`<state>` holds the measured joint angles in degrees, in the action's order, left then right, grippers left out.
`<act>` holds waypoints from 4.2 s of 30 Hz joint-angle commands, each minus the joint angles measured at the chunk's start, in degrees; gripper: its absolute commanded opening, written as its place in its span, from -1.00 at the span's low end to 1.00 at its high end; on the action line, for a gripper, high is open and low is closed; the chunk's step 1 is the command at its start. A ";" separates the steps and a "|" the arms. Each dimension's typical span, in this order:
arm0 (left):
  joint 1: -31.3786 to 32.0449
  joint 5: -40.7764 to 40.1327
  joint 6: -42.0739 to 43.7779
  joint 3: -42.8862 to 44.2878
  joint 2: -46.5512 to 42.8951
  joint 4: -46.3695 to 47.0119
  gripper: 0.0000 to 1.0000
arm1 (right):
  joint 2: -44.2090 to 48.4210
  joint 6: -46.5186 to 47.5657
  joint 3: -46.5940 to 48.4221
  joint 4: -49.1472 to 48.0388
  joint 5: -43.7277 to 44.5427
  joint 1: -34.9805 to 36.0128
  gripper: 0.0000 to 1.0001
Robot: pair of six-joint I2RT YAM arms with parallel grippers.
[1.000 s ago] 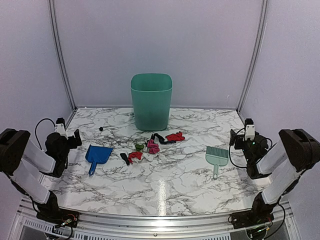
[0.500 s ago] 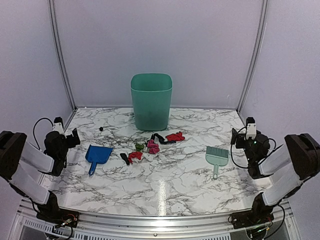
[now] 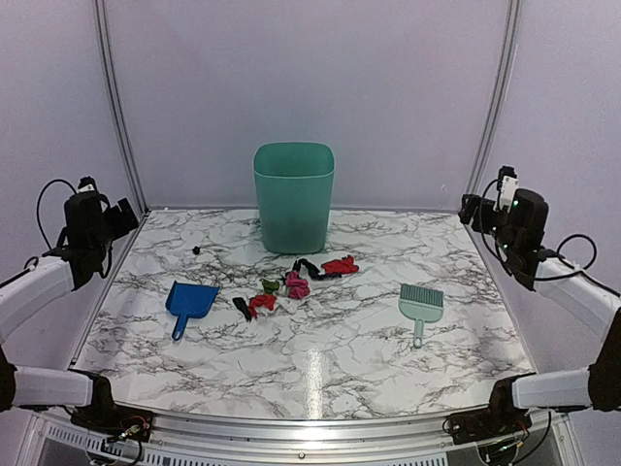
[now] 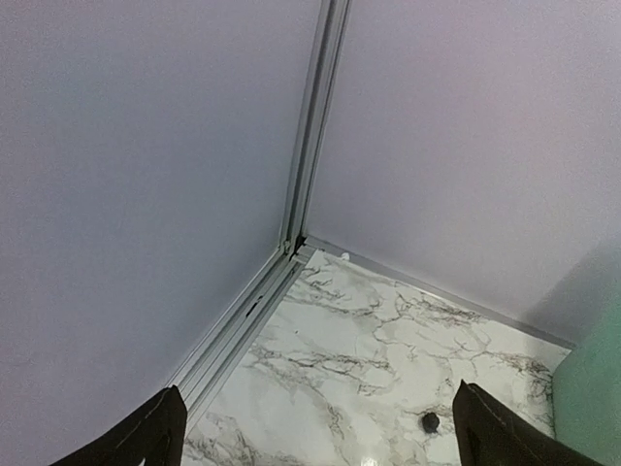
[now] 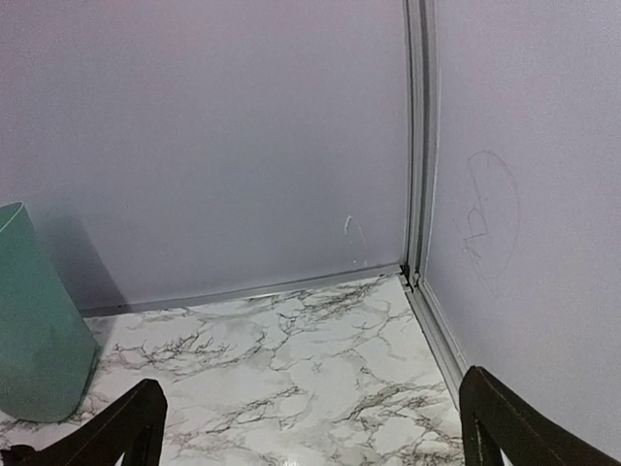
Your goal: Sweep away the paper scraps from the table
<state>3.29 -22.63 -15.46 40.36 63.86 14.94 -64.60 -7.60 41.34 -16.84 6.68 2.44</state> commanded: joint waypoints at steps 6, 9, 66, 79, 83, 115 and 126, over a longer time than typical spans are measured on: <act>-2.85 12.25 -12.64 3.35 -3.05 -30.86 0.97 | -5.42 -13.07 14.29 42.34 0.54 3.82 0.96; -2.85 14.87 -14.27 3.54 -2.69 -35.42 0.90 | -6.31 -17.15 14.96 49.48 -1.81 6.32 0.93; -1.18 38.33 -9.59 1.25 -7.68 -43.32 0.64 | -16.84 -27.85 12.70 59.13 -8.63 24.63 -1.00; 10.51 55.06 -9.85 12.02 -1.54 -42.95 0.60 | -10.14 -22.58 20.69 57.21 -7.04 28.94 -1.00; 15.59 58.57 -11.79 16.42 1.90 -42.27 0.59 | -10.35 -21.88 24.67 56.70 -2.67 33.33 -1.00; 35.90 59.76 -27.14 38.55 21.15 -25.00 0.06 | -29.41 -12.93 55.04 56.77 6.05 59.26 -1.00; 35.89 57.53 -28.27 38.66 21.41 -23.12 -0.81 | -26.34 -10.46 51.20 54.24 3.53 59.24 -1.00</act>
<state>39.03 35.79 -43.29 77.43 85.14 -10.87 -93.30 -19.62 92.95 39.92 11.40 61.39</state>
